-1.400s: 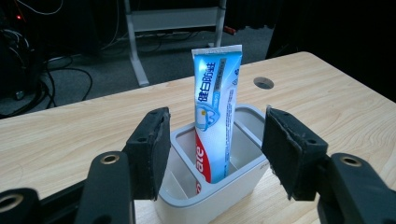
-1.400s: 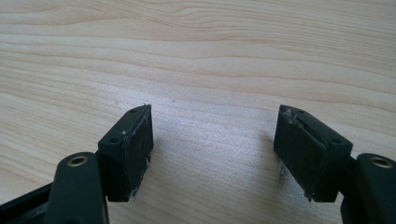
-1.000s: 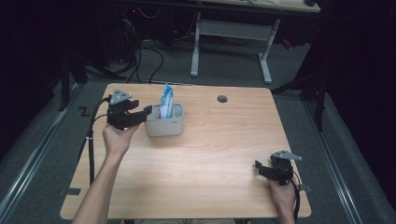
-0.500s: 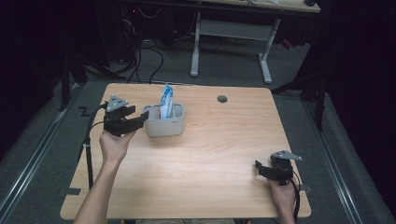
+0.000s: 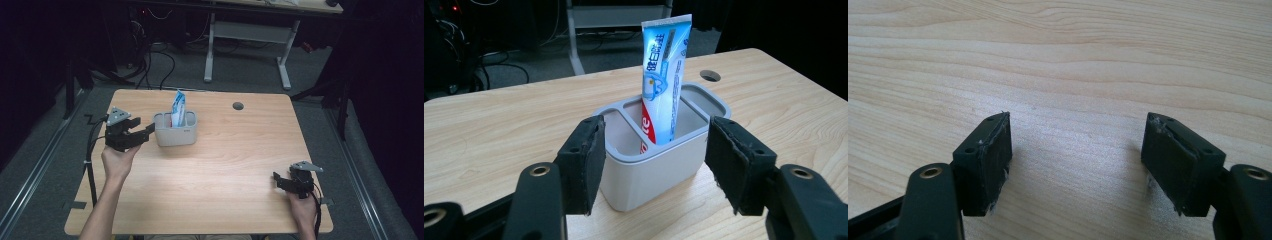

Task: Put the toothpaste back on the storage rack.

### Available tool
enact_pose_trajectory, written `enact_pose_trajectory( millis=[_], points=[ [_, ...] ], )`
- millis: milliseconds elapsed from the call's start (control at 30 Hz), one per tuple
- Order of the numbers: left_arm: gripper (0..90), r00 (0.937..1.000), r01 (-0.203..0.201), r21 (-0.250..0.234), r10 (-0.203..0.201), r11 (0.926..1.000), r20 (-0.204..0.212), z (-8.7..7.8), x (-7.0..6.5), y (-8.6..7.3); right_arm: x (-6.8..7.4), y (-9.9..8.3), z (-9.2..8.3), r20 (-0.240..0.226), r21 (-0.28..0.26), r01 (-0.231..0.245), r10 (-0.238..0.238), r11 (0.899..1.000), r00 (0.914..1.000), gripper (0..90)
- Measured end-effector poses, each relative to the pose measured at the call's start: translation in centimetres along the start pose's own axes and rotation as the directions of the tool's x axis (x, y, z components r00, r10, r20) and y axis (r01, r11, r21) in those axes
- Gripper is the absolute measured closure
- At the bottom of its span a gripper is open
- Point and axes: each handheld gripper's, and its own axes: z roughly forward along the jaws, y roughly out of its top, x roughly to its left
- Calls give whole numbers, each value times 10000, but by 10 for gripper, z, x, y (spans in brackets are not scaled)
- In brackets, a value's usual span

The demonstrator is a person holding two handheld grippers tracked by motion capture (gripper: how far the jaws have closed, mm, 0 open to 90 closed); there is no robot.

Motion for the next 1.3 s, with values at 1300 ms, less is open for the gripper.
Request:
enact_pose_trajectory(
  millis=[1300],
  points=[
    [410, 9992, 389, -122, -387, 9992, 138, -30, 1, -33, 0, 0, 0, 3, -3, 33, -33, 10000, 10000, 283]
  ],
)
